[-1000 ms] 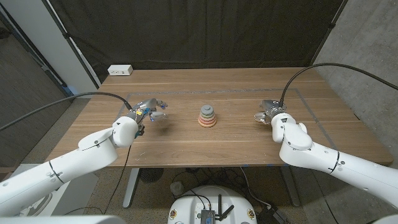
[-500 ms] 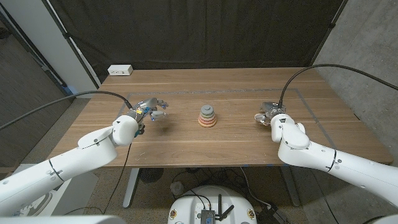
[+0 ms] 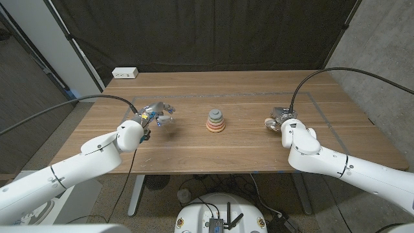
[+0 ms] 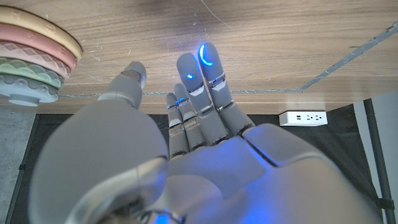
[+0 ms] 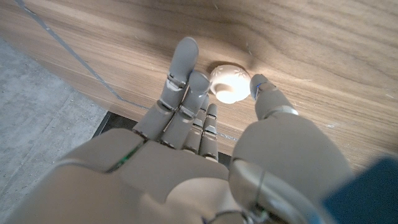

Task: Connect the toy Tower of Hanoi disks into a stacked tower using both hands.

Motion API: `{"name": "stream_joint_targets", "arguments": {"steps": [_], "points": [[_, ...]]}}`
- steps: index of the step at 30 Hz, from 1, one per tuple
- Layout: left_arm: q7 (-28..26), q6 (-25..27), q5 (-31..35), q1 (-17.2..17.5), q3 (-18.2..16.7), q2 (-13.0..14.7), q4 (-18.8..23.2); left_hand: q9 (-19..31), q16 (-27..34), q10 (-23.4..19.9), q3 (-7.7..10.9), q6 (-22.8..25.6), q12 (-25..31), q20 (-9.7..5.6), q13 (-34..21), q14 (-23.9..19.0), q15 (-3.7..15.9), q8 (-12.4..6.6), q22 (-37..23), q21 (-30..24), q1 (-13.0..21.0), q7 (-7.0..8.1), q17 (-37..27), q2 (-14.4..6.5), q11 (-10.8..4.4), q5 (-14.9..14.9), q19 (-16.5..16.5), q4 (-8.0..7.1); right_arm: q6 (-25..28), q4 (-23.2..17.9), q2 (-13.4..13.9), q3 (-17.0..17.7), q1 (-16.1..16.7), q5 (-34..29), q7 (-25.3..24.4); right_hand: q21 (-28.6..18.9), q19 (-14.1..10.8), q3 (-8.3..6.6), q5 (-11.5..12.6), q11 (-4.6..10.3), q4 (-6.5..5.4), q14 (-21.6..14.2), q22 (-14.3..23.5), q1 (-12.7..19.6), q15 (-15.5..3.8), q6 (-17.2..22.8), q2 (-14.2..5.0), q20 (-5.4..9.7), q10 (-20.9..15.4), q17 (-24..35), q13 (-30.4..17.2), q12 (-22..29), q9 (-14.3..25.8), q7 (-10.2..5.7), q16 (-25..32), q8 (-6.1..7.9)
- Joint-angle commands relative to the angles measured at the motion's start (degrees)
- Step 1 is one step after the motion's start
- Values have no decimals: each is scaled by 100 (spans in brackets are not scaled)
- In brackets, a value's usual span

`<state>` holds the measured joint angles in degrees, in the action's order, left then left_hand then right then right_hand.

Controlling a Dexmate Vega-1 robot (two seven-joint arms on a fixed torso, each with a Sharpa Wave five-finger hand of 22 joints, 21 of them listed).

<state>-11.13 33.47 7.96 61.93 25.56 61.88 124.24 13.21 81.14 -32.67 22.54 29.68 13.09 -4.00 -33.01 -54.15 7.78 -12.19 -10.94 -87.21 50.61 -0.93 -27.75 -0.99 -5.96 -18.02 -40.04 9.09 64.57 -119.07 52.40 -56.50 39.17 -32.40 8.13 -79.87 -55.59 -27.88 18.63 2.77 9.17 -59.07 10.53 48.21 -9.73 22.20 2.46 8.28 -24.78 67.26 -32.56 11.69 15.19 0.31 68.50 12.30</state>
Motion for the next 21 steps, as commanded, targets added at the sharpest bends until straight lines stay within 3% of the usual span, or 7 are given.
{"name": "stream_joint_targets", "arguments": {"steps": [1,21], "points": [[26,12,3,-1,16,20,35,8,-12,-53,49,63,-5,-771,-21,-14,480,8,3,15,-57,-14,-12,-12,10,-22,-33,-2,18,94,-28,-32,-17,143,-93,-11,-1,32,-19,78,-1,-61,12,7,-290,68,-38,413,-73,27,-25,30,8,-113,-6,37],[-110,71,-75,208,-93,69,147,11,-50,-142,92,155,7,-773,-33,4,481,-6,1,27,-108,-10,-13,-43,4,-31,-36,11,-12,211,-26,-205,-139,227,-98,-12,-9,47,-22,95,-4,-81,8,30,-290,148,-79,414,-123,43,-29,39,-6,-115,-22,72]]}}
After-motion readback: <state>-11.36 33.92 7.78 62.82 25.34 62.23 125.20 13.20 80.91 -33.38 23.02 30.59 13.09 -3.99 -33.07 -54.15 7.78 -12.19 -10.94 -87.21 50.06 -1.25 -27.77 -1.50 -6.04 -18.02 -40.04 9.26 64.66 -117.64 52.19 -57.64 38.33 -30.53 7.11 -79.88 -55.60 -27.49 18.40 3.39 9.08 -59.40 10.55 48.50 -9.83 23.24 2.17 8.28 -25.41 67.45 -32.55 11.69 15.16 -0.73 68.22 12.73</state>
